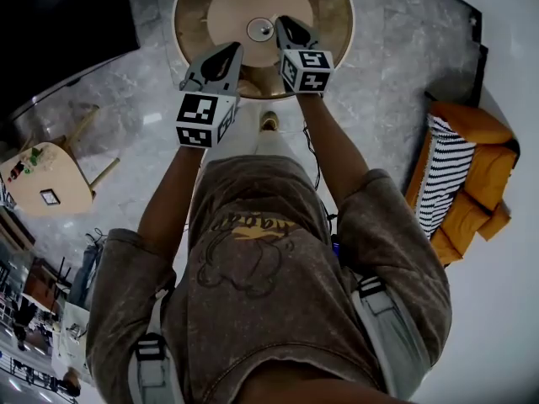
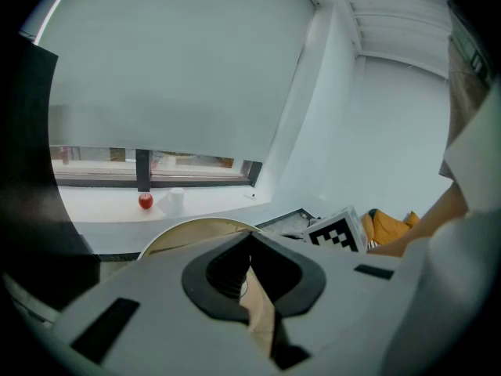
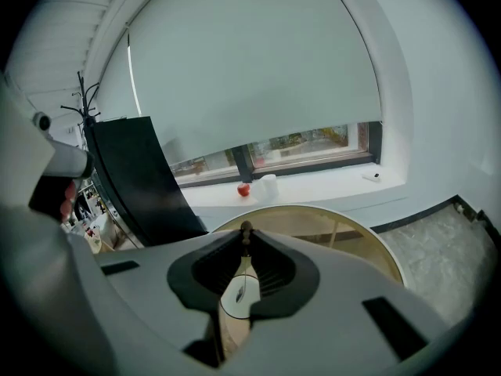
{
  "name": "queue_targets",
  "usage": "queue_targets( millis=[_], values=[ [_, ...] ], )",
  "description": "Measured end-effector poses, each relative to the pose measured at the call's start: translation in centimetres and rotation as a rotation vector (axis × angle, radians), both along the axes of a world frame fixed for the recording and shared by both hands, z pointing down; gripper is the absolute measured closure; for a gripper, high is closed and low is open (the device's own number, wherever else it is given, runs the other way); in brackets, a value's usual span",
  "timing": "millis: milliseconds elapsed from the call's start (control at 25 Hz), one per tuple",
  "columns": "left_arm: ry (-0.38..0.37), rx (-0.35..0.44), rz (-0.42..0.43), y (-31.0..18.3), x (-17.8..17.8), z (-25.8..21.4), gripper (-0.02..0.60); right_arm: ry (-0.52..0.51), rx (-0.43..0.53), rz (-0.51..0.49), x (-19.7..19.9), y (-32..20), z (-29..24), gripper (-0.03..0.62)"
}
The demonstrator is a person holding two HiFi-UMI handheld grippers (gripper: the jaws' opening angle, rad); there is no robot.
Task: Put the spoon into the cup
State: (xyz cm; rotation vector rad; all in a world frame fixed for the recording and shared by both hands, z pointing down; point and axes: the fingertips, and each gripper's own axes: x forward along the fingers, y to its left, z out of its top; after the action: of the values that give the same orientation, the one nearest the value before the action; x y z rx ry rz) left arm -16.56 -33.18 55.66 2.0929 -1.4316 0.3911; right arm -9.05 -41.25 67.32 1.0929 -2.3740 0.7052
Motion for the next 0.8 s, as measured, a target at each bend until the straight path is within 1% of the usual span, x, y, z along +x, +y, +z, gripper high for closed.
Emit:
queue_targets(
  millis=[240,640,800],
  values=[
    [-0.007,-0.026,0.002,0.4,-0.9,1.2,0.565,0.032,-0.034,0.026,-0.3,0.2,3.7,0.539],
    [-0.006,-0.072,-0.014,1.6,-1.1,3.1,0.565,0.028,-0.079,0.094,0.6,0.1,8.0,0.539],
    [-0.009,-0.077,-0.013,1.6,-0.8,3.2,0.565,0.039,-0.088,0.09,1.0,0.3,9.2,0.539]
  ],
)
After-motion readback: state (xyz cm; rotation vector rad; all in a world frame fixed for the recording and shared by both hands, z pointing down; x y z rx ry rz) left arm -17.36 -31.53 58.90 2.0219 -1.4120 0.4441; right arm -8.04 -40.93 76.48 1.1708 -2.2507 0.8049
